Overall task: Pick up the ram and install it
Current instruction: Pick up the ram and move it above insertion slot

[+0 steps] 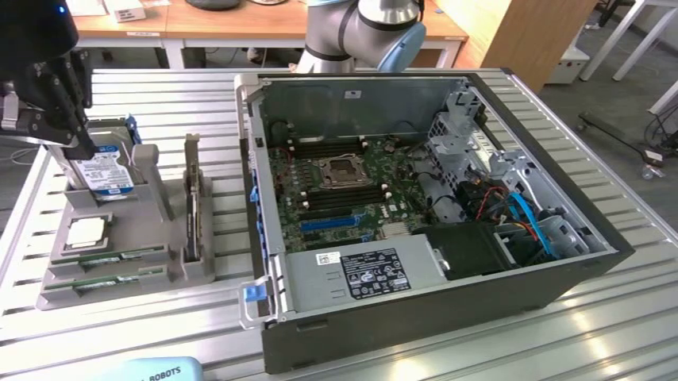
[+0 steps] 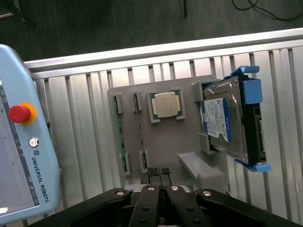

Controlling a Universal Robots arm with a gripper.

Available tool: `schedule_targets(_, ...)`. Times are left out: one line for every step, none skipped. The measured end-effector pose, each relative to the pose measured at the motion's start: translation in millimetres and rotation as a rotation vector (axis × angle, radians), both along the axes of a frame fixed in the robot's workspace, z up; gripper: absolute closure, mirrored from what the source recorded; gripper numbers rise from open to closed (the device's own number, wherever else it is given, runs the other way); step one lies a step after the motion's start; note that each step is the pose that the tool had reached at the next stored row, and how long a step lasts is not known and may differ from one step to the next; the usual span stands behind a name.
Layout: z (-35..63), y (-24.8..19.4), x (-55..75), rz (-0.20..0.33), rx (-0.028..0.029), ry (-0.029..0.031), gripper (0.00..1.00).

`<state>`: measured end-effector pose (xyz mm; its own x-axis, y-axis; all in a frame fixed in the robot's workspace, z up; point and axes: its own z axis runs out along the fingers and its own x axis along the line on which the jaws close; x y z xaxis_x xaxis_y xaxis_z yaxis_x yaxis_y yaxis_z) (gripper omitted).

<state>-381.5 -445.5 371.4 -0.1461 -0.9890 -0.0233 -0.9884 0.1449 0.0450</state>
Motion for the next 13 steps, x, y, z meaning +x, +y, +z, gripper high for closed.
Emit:
schedule_targets(0.0,0.0,0.0,0.005,0.0000,0.0000,0.90)
schedule_targets(0.1,0.0,0.0,0.005,-0.0001,0.0001,0.90)
schedule_targets(0.0,0.0,0.0,0.005,0.0000,0.0000,0.90)
schedule_targets(-0.1,0.0,0.0,0.005,-0.0001,0.0001,0.90)
schedule_targets(-0.1,0.0,0.0,0.005,-0.0001,0.0001,0.90)
schedule_targets(-0.2,0.0,0.0,0.005,-0.0001,0.0000,0.90)
schedule_targets(-0.3,0.0,0.0,0.005,0.0000,0.0000,0.90)
schedule_targets(-0.3,0.0,0.0,0.005,-0.0001,0.0000,0.90)
schedule_targets(-0.4,0.0,0.0,0.006,0.0000,0.0000,0.90)
schedule_targets(-0.5,0.0,0.0,0.007,-0.0001,0.0001,0.90)
schedule_targets(-0.6,0.0,0.0,0.009,0.0000,0.0001,0.90)
schedule_targets(-0.6,0.0,0.0,0.010,-0.0001,0.0001,0.90)
schedule_targets(-0.7,0.0,0.0,0.012,-0.0001,0.0001,0.90)
